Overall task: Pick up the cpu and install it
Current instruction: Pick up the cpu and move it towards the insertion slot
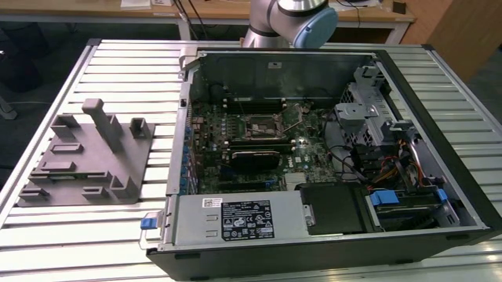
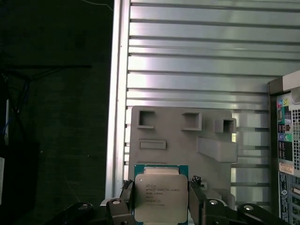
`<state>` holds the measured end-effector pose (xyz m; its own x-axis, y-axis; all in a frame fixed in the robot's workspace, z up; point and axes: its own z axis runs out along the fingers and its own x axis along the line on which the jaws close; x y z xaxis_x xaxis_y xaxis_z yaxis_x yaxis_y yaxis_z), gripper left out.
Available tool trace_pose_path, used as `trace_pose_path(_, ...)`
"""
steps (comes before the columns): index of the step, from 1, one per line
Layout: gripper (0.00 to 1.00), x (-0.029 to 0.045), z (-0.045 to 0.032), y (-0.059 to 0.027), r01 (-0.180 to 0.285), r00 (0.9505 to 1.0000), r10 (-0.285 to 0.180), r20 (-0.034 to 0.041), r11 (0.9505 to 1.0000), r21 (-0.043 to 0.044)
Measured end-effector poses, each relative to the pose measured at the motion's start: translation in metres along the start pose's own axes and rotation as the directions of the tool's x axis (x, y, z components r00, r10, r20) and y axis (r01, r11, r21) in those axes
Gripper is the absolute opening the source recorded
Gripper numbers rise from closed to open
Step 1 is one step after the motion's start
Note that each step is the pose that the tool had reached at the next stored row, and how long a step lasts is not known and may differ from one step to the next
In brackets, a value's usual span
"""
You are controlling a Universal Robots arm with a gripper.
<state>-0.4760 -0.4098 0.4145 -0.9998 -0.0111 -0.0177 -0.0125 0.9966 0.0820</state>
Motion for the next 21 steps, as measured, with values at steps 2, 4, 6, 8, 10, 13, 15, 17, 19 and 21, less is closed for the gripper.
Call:
trace_pose_path(2, 0.55, 0.0000, -0.0024, 0.0002, 0.000, 1.0000, 0.000, 0.0007, 1.0000, 0.0000)
trace_pose_path(4, 0.55, -0.0001, -0.0044, 0.0004, 0.000, 1.0000, 0.000, 0.0009, 1.0000, 0.0000)
trace_pose_path(6, 0.55, -0.0001, -0.0064, 0.0005, 0.000, 1.0000, 0.000, 0.0012, 1.0000, 0.0000)
trace_pose_path(8, 0.55, -0.0002, -0.0085, 0.0007, 0.000, 1.0000, 0.000, 0.0016, 1.0000, 0.0000)
trace_pose_path(10, 0.55, -0.0002, -0.0104, 0.0009, 0.000, 1.0000, 0.000, 0.0015, 1.0000, 0.0000)
trace_pose_path(13, 0.55, -0.0003, -0.0140, 0.0011, 0.000, 1.0000, 0.000, 0.0028, 1.0000, 0.0000)
trace_pose_path(15, 0.55, -0.0004, -0.0179, 0.0015, 0.000, 1.0000, 0.000, 0.0030, 1.0000, 0.0001)
trace_pose_path(17, 0.55, -0.0004, -0.0221, 0.0018, 0.000, 1.0000, 0.000, 0.0032, 1.0000, 0.0000)
trace_pose_path(19, 0.55, -0.0005, -0.0258, 0.0021, 0.000, 1.0000, 0.000, 0.0034, 1.0000, 0.0001)
trace_pose_path(21, 0.55, -0.0006, -0.0297, 0.0024, 0.000, 1.0000, 0.000, 0.0038, 1.0000, 0.0000)
